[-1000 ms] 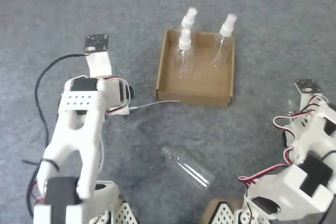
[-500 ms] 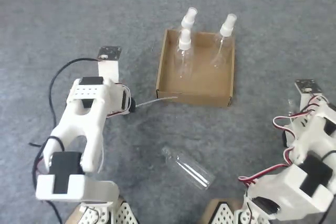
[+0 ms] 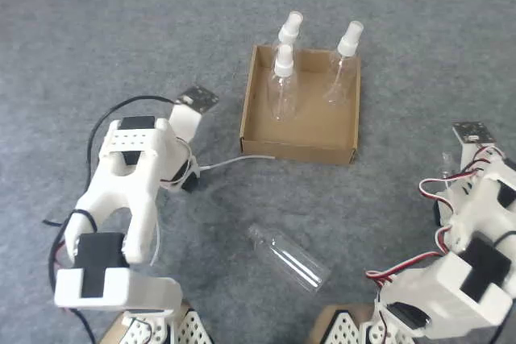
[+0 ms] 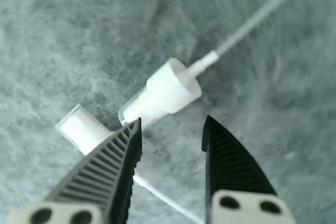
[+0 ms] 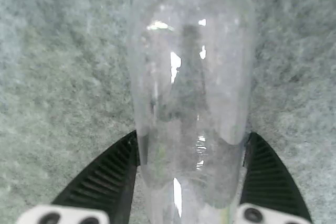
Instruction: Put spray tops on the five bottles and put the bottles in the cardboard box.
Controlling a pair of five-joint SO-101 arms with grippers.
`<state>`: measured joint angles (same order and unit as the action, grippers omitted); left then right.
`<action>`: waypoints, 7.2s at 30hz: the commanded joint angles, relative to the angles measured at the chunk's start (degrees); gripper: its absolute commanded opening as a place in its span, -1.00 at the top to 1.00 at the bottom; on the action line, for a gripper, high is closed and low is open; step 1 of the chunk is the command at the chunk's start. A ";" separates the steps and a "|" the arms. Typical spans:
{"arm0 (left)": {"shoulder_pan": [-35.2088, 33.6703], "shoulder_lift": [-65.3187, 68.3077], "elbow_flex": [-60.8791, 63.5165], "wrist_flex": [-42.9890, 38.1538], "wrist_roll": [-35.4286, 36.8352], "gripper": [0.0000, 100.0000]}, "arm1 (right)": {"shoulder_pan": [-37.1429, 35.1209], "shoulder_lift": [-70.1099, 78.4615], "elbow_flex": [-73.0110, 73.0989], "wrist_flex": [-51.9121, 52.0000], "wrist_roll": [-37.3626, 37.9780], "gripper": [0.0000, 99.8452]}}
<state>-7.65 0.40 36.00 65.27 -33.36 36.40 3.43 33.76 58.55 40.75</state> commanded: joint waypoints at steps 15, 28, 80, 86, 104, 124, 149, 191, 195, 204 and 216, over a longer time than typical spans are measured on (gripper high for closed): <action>-14.51 0.09 -17.54 9.76 -25.67 0.74 | -0.40 -0.92 -1.85 2.15 -0.09 0.50; -23.21 0.09 -24.31 11.96 -4.13 0.74 | -0.57 -1.10 -1.85 2.24 -0.18 0.50; -10.90 -0.18 -12.09 -0.70 22.15 0.98 | -1.71 -0.40 -1.76 -3.21 -0.09 0.50; -4.31 -18.73 -11.74 6.33 27.08 0.98 | -2.15 -0.40 -1.76 -3.65 -0.09 0.50; 3.16 -46.15 22.64 -18.46 33.14 0.98 | -2.07 -1.01 -1.85 2.95 4.31 0.37; 6.24 -47.38 27.30 -17.93 33.23 0.98 | -3.91 -17.63 -3.08 11.91 -0.88 0.27; 6.51 -47.38 27.91 -18.11 33.23 0.98 | -10.15 17.80 -35.78 19.65 0.97 0.38; 6.33 -47.38 29.76 -21.54 33.23 0.98 | -35.74 -33.54 -24.53 28.62 -13.98 0.99; 6.42 -47.38 29.49 -21.63 33.05 0.98 | -47.60 -39.96 -19.87 27.82 -17.58 0.99; 4.40 -47.47 19.65 -15.38 32.88 0.98 | -72.22 -35.03 -9.23 11.12 -24.70 0.99; -1.67 -47.47 -15.52 3.08 33.23 0.98 | -80.22 -33.98 1.67 -9.98 -24.88 0.99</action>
<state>-9.32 -45.05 29.76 66.33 -0.66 -39.21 -30.42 33.76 56.35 16.84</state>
